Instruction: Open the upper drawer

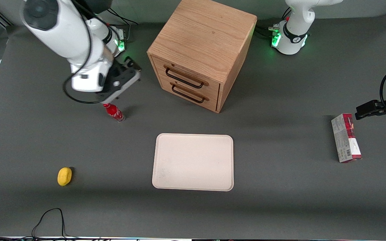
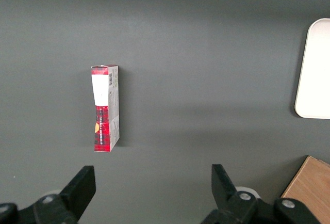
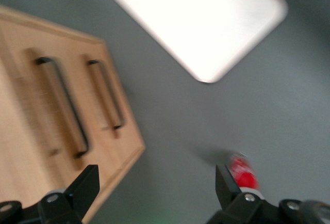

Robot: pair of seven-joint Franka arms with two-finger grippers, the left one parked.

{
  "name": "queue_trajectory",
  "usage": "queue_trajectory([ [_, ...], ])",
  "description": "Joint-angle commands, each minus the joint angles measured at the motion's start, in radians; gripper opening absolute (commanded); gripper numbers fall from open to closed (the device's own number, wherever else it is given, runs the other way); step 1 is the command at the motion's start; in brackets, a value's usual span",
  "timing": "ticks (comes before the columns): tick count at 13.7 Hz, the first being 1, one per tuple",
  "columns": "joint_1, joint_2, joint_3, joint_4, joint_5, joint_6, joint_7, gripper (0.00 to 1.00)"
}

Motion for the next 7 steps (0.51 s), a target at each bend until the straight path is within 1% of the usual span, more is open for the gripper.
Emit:
queue_trajectory([
  [1, 0.011, 0.088, 0.027, 0.049, 0.14, -0.014, -0.169, 1.0],
  [2, 0.017, 0.12, 0.03, 0.048, 0.177, -0.014, -0.22, 1.0],
  [3, 0.018, 0.144, 0.03, 0.046, 0.191, -0.012, -0.26, 1.0],
  [5, 0.037, 0.177, 0.035, 0.035, 0.185, 0.033, -0.323, 1.0],
  [7, 0.046, 0.191, 0.038, -0.006, 0.182, 0.098, -0.337, 1.0],
])
